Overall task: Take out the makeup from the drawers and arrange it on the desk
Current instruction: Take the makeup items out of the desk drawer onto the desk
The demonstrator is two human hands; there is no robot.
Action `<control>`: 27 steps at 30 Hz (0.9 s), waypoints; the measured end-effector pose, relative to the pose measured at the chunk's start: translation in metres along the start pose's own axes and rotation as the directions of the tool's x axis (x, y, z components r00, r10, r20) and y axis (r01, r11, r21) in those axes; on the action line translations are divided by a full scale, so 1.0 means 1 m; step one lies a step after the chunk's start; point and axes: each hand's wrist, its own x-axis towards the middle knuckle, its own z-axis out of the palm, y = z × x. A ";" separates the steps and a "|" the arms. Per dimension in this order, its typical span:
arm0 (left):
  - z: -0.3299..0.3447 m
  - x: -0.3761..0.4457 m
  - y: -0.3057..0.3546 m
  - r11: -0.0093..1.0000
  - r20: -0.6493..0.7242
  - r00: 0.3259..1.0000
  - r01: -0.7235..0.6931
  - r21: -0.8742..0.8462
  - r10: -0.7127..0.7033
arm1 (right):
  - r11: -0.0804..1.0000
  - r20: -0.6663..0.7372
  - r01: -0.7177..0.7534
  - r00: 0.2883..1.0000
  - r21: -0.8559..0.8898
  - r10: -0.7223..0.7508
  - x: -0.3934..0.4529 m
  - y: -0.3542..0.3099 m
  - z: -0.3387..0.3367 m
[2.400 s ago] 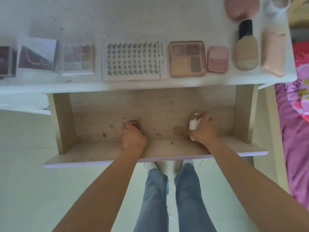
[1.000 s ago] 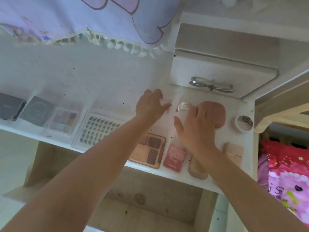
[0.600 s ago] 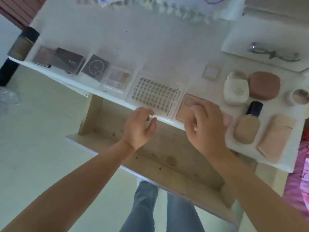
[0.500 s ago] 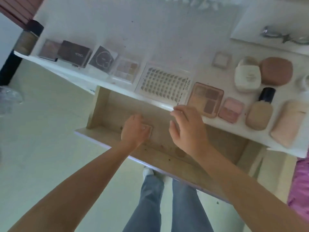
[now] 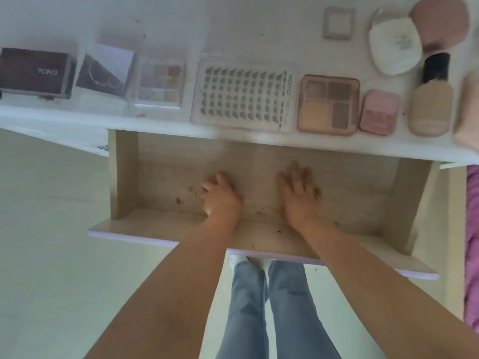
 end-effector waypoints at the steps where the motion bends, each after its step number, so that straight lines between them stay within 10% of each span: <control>1: 0.002 0.002 0.000 1.000 -0.027 1.000 -0.001 0.016 0.001 | 1.000 -0.010 0.006 1.000 0.004 -0.006 0.000 0.002 0.001; 6: -0.014 -0.007 -0.008 0.981 0.011 0.982 -0.188 -0.048 0.189 | 0.999 -0.025 0.034 0.999 0.013 -0.034 -0.005 -0.001 -0.010; 10: -0.051 -0.058 -0.005 0.809 -0.011 0.825 -0.557 -0.187 0.565 | 0.993 -0.068 0.075 0.995 0.091 -0.069 -0.022 -0.005 -0.036; 13: -0.093 -0.100 0.014 0.638 -0.178 0.694 -0.715 -0.285 0.698 | 0.968 -0.405 0.224 0.900 0.117 -0.159 -0.054 0.000 -0.070; 19: -0.165 -0.085 0.107 0.682 -0.459 0.709 -0.684 -0.260 0.535 | 0.928 -0.808 0.354 0.578 0.119 -0.117 -0.077 0.040 -0.155; 27: -0.185 -0.003 0.192 0.917 -0.457 0.847 -0.373 -0.144 0.273 | 0.977 -0.799 0.190 0.600 0.100 -0.034 -0.037 0.077 -0.189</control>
